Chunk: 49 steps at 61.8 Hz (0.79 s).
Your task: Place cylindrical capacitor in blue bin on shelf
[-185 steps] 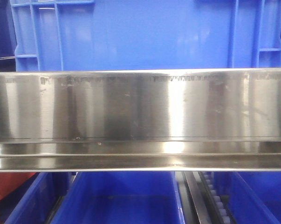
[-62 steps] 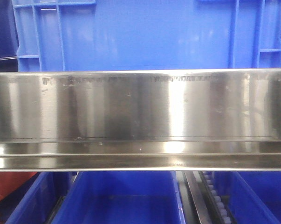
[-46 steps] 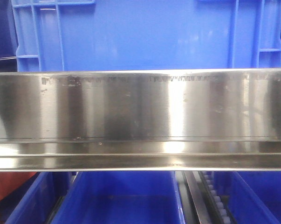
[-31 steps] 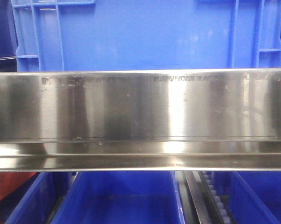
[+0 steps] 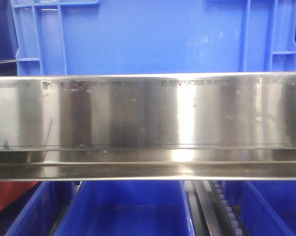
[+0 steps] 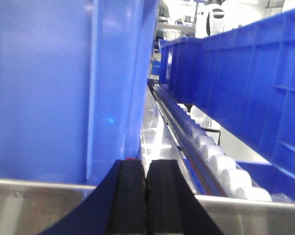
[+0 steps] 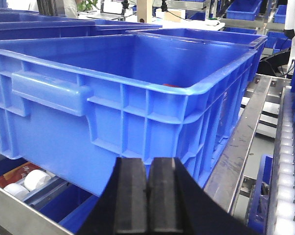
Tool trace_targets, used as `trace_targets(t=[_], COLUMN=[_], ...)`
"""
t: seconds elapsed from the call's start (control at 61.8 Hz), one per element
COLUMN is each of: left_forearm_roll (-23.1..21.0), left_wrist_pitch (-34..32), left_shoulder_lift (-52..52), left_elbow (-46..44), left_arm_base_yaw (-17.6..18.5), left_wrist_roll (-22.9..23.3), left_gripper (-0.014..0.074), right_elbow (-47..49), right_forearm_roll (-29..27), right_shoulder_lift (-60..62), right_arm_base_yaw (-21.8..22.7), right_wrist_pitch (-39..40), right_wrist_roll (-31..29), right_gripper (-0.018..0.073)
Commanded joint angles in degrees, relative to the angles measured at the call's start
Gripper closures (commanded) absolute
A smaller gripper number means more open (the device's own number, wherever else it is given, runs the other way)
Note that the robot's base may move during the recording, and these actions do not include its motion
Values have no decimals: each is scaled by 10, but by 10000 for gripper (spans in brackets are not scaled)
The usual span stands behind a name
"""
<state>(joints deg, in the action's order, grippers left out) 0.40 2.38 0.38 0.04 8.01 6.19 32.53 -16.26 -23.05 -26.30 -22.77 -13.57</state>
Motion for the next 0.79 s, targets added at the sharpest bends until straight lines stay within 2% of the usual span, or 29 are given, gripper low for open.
trace_targets(t=[0.0, 0.647, 0.776], left_forearm_roll=[-4, -4, -4], left_wrist_pitch=[-17, -17, -17], left_shoulder_lift=[-4, -4, -4], left_elbow=[0, 0, 0], left_arm_base_yaw=[-2, -2, -2], left_wrist_roll=[0, 0, 0], left_gripper=[707, 707, 707], right_elbow=[-1, -6, -44], right_forearm_roll=[5, 6, 6], right_shoulder_lift=[4, 5, 26], right_arm_base_yaw=[-1, -1, 32], right_wrist_pitch=[14, 1, 23], right_wrist_roll=[0, 0, 0], right_gripper=[712, 712, 712])
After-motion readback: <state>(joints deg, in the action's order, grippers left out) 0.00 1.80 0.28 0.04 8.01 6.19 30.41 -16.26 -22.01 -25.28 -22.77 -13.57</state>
